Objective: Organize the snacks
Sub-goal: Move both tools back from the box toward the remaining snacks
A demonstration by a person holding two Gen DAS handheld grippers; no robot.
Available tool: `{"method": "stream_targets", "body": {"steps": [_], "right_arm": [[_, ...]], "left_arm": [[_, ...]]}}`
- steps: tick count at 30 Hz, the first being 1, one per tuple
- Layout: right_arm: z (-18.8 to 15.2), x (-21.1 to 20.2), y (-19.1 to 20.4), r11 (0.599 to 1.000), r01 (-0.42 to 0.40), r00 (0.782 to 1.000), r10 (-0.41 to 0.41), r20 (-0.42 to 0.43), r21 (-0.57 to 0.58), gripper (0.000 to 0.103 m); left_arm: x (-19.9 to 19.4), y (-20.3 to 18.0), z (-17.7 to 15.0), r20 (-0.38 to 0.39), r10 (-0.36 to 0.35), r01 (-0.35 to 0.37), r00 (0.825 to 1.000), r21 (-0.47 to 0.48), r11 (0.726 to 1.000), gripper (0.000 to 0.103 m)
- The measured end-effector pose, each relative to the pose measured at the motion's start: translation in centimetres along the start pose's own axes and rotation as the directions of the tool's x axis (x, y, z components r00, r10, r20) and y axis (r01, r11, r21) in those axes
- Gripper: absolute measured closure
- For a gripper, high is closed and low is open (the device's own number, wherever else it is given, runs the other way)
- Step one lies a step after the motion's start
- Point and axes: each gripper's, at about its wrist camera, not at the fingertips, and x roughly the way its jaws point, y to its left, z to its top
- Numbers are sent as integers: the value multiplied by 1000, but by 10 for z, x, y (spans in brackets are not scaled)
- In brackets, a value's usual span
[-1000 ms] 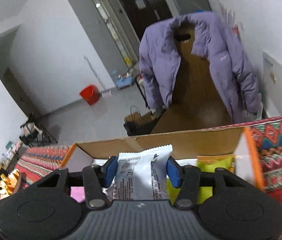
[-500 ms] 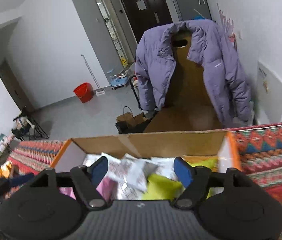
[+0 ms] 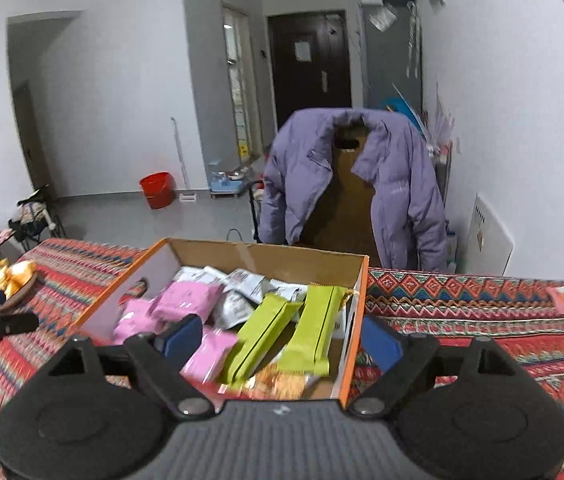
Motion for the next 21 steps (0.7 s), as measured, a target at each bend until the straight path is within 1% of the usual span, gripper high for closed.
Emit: {"method": "stream_targets", "body": {"steps": [3,4,6,9,13,15,18,21], "right_arm": [[-16,-37,7,1000,-17,999,18,43,-8,5],[-22,-47,9,1000,-23,998,23,54,-1,3],[-34,-66,13,999,-37,997,36,68,15,3],[-53,-94,22,998,-55,994,53,99,18,3],[-78,-128,38,999,-40,989,41,144,-15,3],[-94,-143,47,999,-29,987,35,158,-38,1],[-121,-160,62,998,-14,985,25,169,-63,0],[-150,-175,78,997,-2,984,15,175,-73,0]], "left_arm": [[-38,-6,-15,47,-26,25,999,16,1000,2],[-51,-9,-21,60,-30,29,998,16,999,2],[-70,-15,-31,69,-39,39,997,11,999,2],[-96,-20,-50,104,-64,62,993,16,998,0],[-125,-26,-84,148,-21,14,989,51,999,0],[-141,-26,-103,165,-28,19,986,55,998,0],[-159,-23,-129,190,-48,36,981,63,997,0],[-175,-17,-155,202,-16,8,979,39,999,0]]}}
